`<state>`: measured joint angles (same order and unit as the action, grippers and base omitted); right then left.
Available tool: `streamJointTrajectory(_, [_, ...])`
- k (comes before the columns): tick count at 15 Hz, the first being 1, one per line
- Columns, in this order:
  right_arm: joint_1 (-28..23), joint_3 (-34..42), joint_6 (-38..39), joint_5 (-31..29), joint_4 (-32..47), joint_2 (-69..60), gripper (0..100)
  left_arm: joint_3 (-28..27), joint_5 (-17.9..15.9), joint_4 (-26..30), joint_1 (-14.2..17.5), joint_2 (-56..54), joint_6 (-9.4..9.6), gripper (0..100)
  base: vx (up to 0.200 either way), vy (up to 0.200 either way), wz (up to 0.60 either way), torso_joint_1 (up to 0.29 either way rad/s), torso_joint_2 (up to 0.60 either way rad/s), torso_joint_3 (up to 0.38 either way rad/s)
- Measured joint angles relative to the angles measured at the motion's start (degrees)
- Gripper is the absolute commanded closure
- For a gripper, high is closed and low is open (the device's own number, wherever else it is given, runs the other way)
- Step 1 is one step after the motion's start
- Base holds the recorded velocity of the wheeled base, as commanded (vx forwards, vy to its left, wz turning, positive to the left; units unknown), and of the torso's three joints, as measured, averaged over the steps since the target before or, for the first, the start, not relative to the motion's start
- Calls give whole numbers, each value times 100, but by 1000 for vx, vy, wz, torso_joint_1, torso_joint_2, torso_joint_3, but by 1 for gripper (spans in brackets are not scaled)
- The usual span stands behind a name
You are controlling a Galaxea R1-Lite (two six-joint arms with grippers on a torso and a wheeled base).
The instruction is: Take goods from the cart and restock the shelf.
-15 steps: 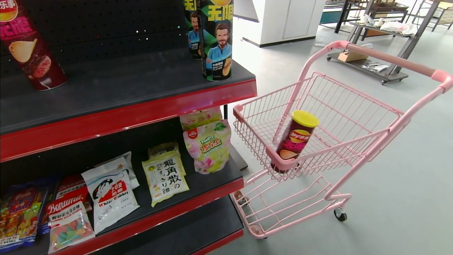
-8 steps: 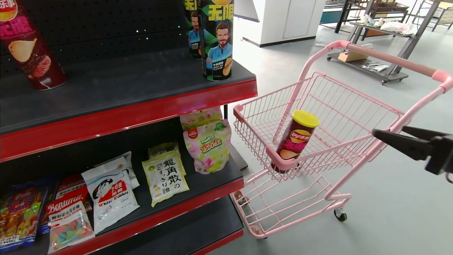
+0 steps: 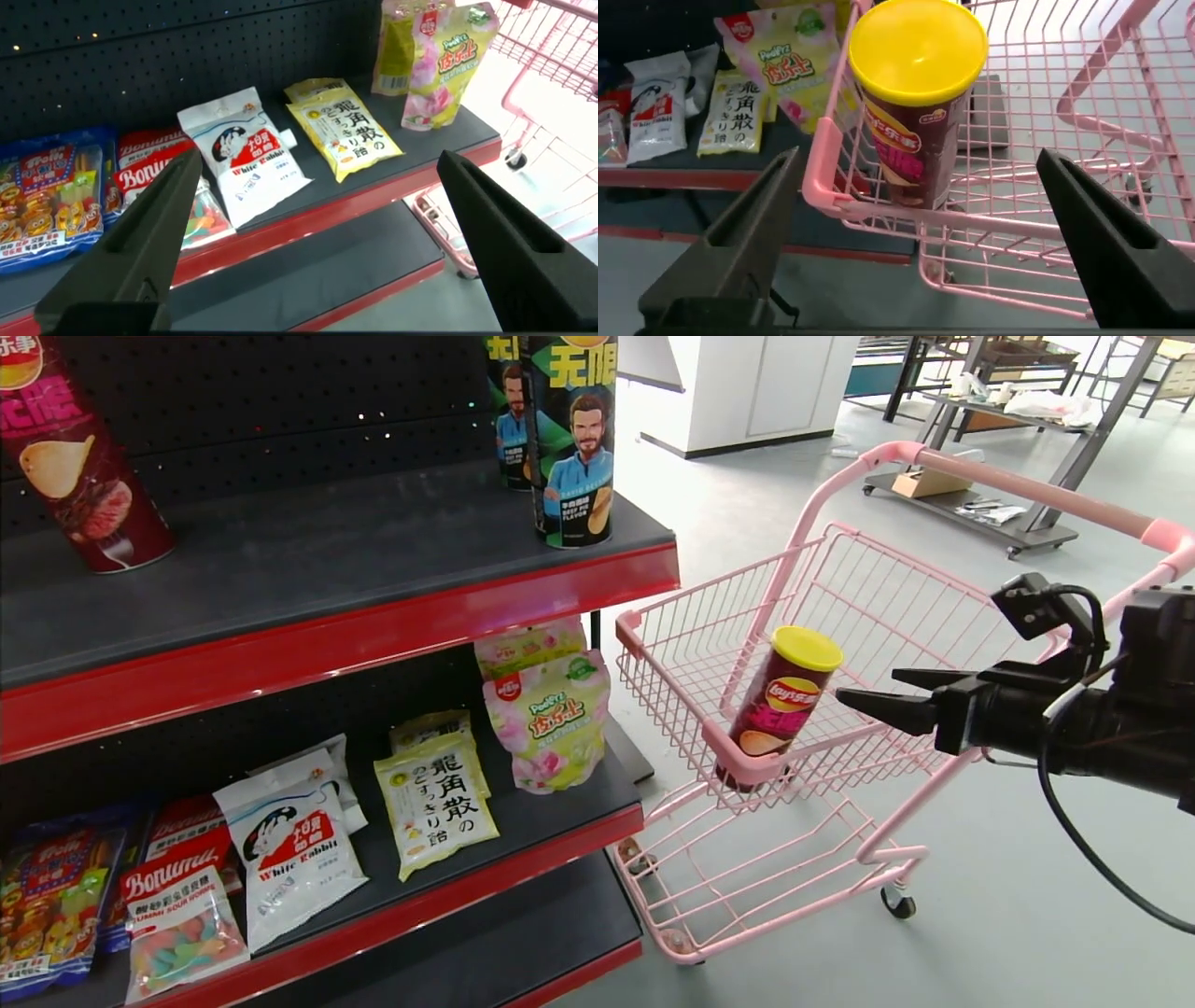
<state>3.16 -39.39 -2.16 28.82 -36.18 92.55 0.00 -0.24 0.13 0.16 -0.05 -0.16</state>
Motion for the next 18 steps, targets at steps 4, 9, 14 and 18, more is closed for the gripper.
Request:
streamJointTrajectory(4, [52,-24,-9,277,-18,339,0,0,6,-4,0,0,76,0,0,0,0,0,0,0])
streamJointTrajectory(9, [63,-228,71,473,-422,907,0,-5,15,-6,0,0,87,0,0,0,0,0,0,0])
streamJointTrajectory(14, [233,-848,129,495,-422,1506,0,-5,32,-6,0,0,226,0,0,0,0,0,0,0])
streamJointTrajectory(18, [497,-1406,574,468,-427,1958,0,0,43,-4,0,0,204,0,0,0,0,0,0,0])
